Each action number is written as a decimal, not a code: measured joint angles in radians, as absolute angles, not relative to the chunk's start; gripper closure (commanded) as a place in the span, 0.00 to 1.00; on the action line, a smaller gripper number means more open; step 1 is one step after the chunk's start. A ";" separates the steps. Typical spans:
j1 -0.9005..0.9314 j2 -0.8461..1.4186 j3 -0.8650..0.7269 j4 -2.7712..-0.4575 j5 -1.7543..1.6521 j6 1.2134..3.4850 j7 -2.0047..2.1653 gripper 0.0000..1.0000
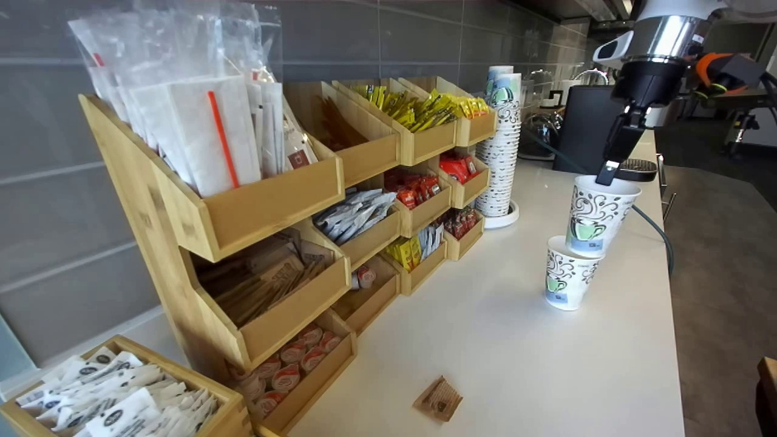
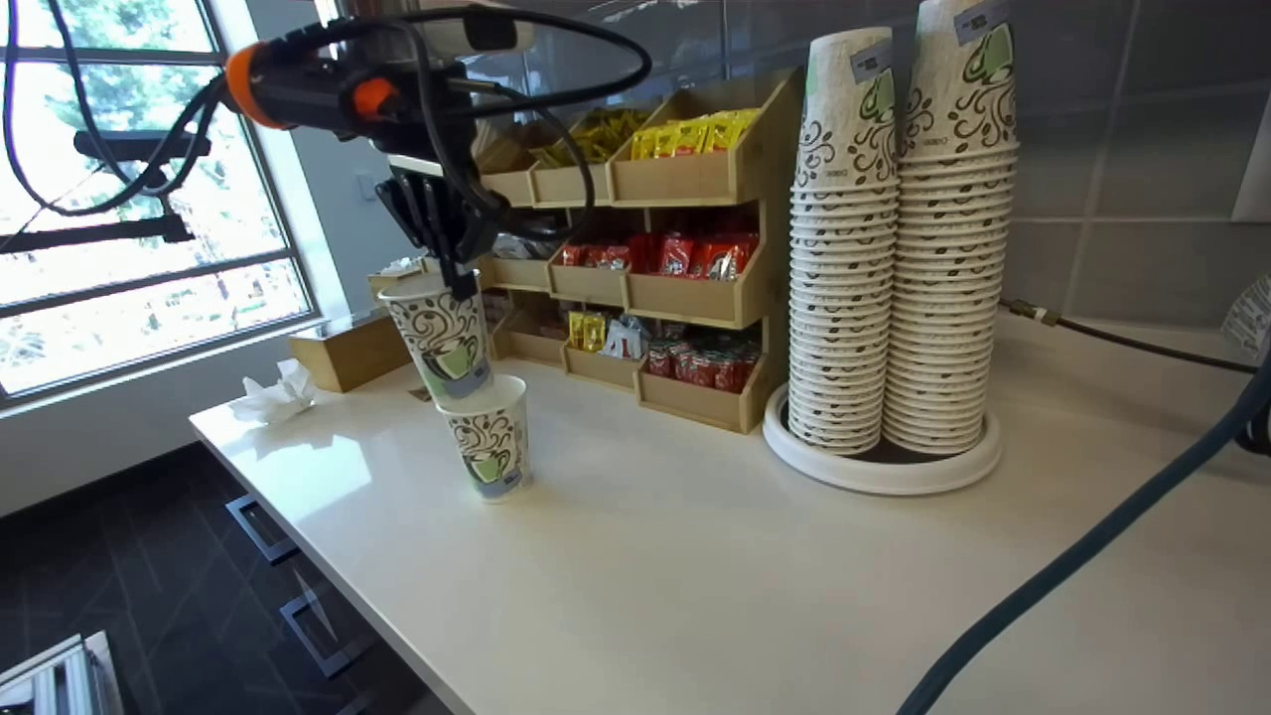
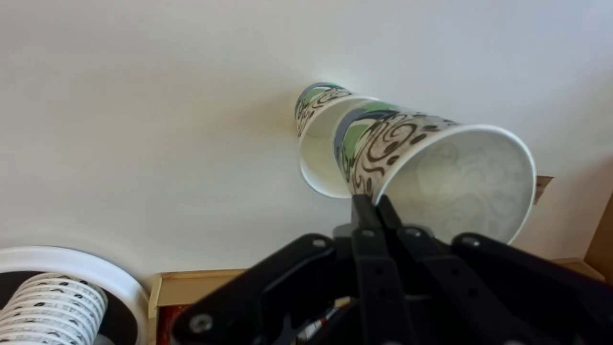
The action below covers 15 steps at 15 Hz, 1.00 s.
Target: Put the paper cup on the left into the paper cup on the right
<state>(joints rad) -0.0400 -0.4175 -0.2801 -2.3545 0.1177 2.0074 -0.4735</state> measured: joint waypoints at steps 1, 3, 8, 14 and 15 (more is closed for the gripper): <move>-0.041 -0.414 -0.280 -2.354 0.119 2.012 -0.473 0.99; -0.044 -0.408 -0.280 -2.353 0.123 2.025 -0.473 0.99; -0.053 -0.398 -0.280 -2.353 0.128 2.051 -0.469 0.99; -0.055 -0.385 -0.280 -2.353 0.141 2.051 -0.468 0.99; -0.055 -0.383 -0.280 -2.353 0.142 2.051 -0.468 0.99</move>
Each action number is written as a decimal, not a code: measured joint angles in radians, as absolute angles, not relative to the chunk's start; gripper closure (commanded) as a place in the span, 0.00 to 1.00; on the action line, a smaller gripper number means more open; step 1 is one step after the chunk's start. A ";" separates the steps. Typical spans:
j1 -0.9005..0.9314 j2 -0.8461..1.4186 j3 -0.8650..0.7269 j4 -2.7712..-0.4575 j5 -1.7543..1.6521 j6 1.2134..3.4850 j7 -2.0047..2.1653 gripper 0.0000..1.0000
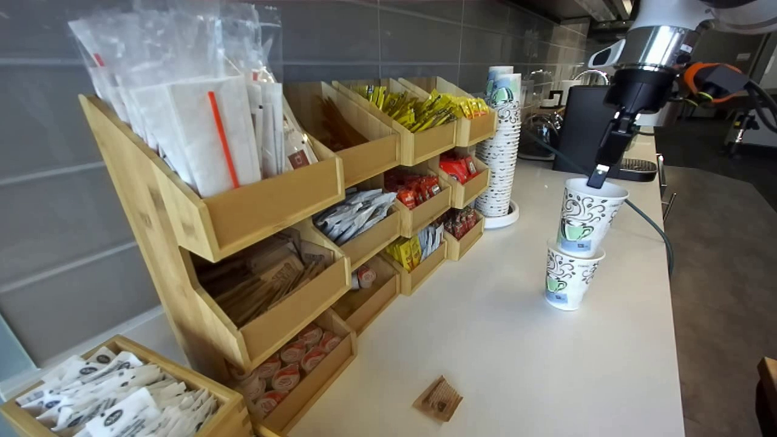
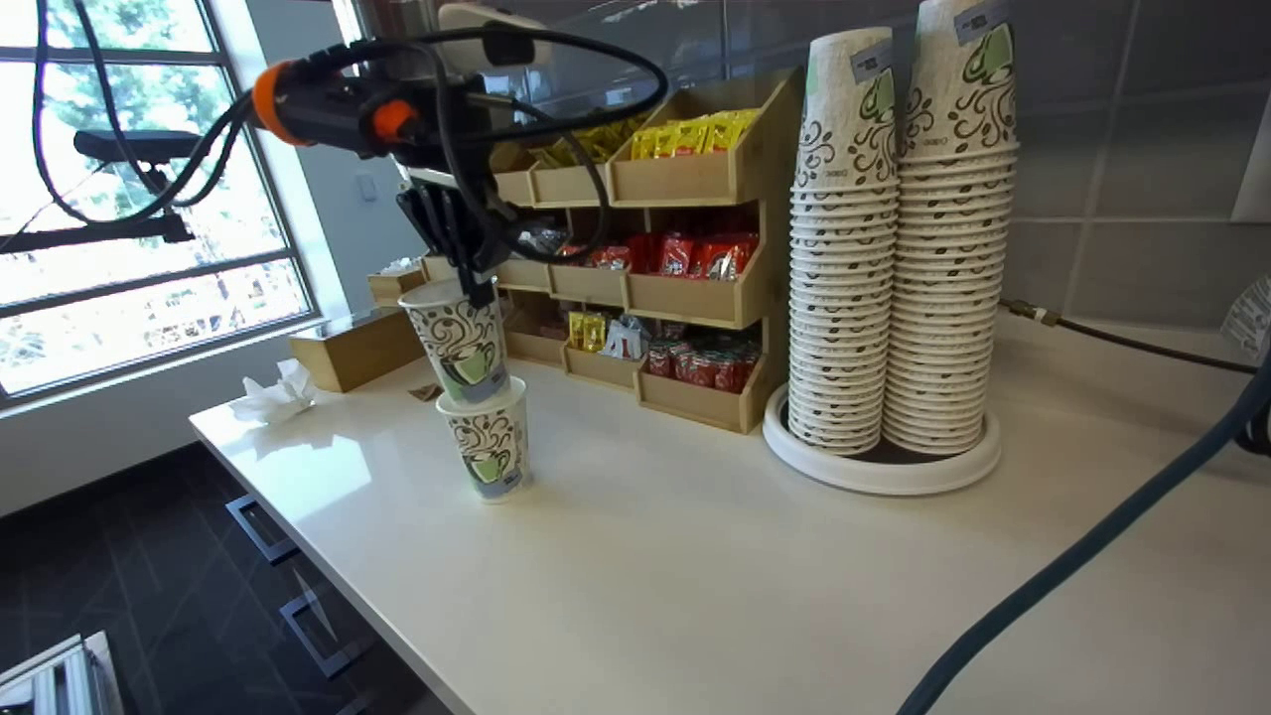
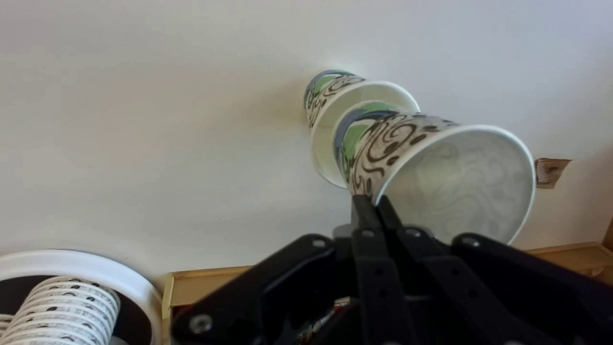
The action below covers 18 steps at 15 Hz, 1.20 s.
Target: Put the paper cup on the left into the paper cup on the right
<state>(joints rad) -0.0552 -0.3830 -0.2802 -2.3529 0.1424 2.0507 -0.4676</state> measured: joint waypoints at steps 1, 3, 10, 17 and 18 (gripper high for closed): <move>-0.055 -0.382 -0.280 -2.353 0.143 2.051 -0.468 0.99; -0.055 -0.378 -0.280 -2.353 0.143 2.051 -0.468 0.71; -0.056 -0.370 -0.280 -2.353 0.143 2.051 -0.466 0.23; -0.056 -0.371 -0.278 -2.339 0.143 2.051 -0.465 0.00; -0.056 -0.372 -0.277 -2.336 0.143 2.051 -0.465 0.00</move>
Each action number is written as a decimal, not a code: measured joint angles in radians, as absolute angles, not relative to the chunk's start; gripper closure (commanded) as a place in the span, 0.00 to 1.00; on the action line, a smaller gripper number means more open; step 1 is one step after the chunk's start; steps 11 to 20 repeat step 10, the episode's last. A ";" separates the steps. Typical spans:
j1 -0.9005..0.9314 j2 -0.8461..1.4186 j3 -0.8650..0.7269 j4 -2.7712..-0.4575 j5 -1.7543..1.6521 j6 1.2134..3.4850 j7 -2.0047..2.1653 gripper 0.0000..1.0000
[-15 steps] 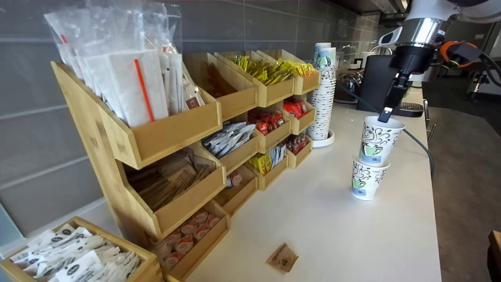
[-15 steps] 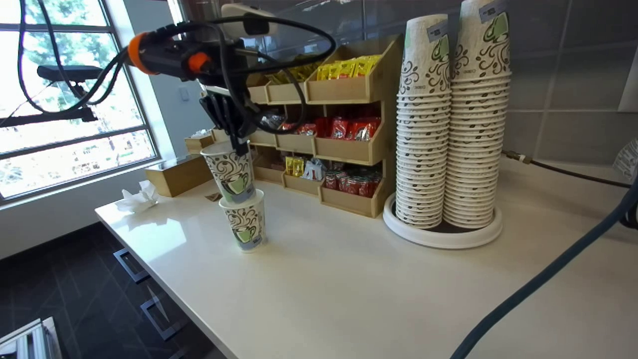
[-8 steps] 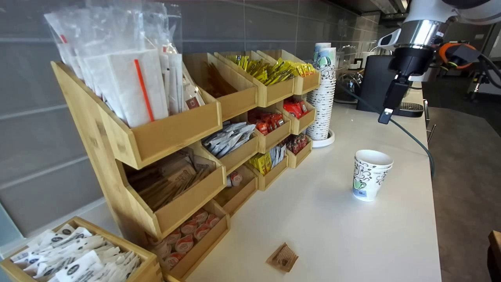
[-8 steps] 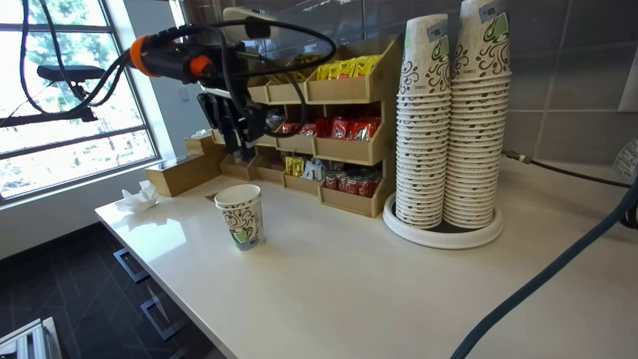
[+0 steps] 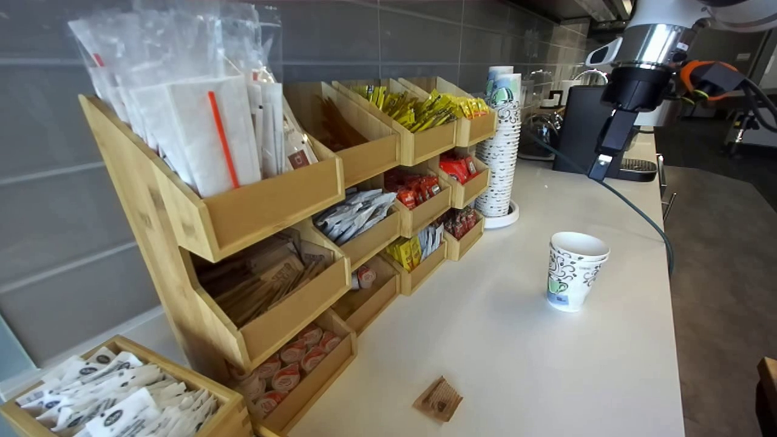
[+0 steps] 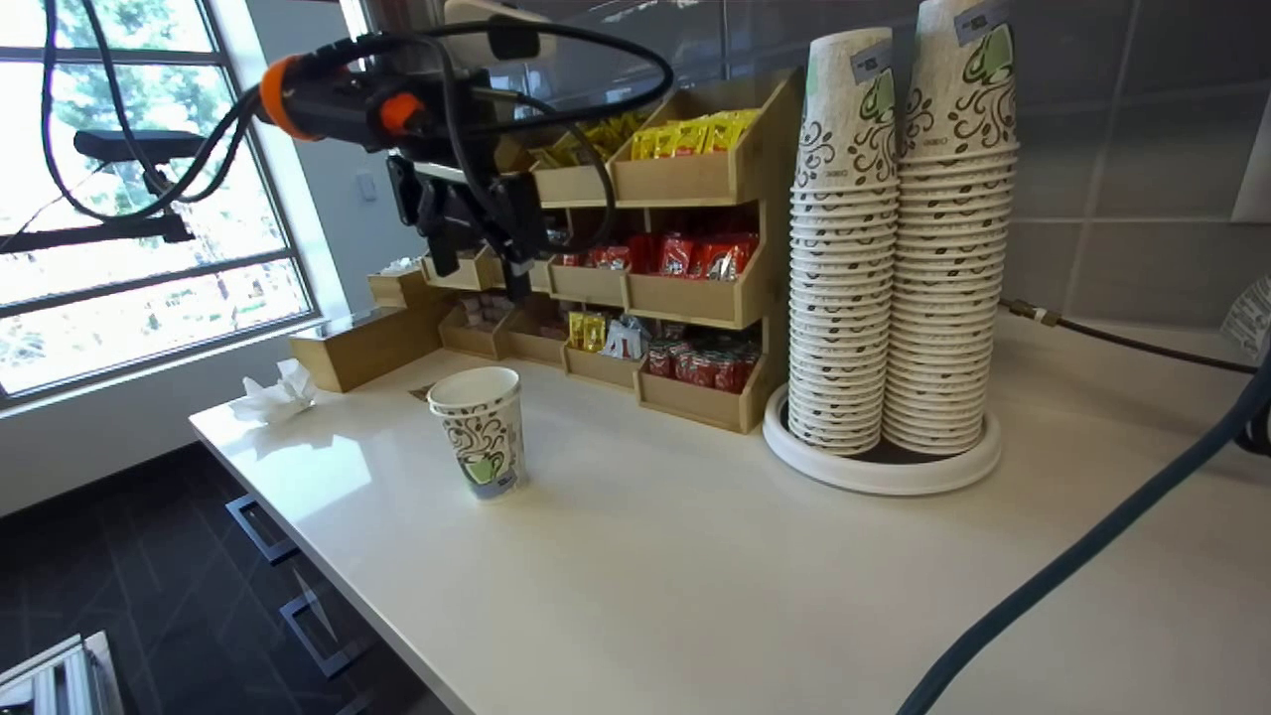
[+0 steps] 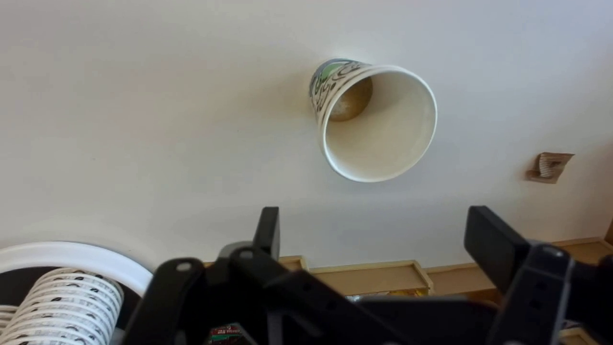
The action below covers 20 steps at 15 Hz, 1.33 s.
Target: Put the paper cup on the left into the paper cup on the right
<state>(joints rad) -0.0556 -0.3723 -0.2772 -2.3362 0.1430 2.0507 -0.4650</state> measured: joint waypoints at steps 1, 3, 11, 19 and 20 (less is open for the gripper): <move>-0.056 -0.374 -0.276 -2.333 0.143 2.051 -0.465 0.00; -0.056 -0.377 -0.275 -2.324 0.143 2.051 -0.465 0.00; -0.056 -0.386 -0.274 -2.318 0.143 2.050 -0.465 0.00; -0.056 -0.386 -0.274 -2.318 0.143 2.050 -0.465 0.00; -0.056 -0.386 -0.274 -2.318 0.143 2.050 -0.465 0.00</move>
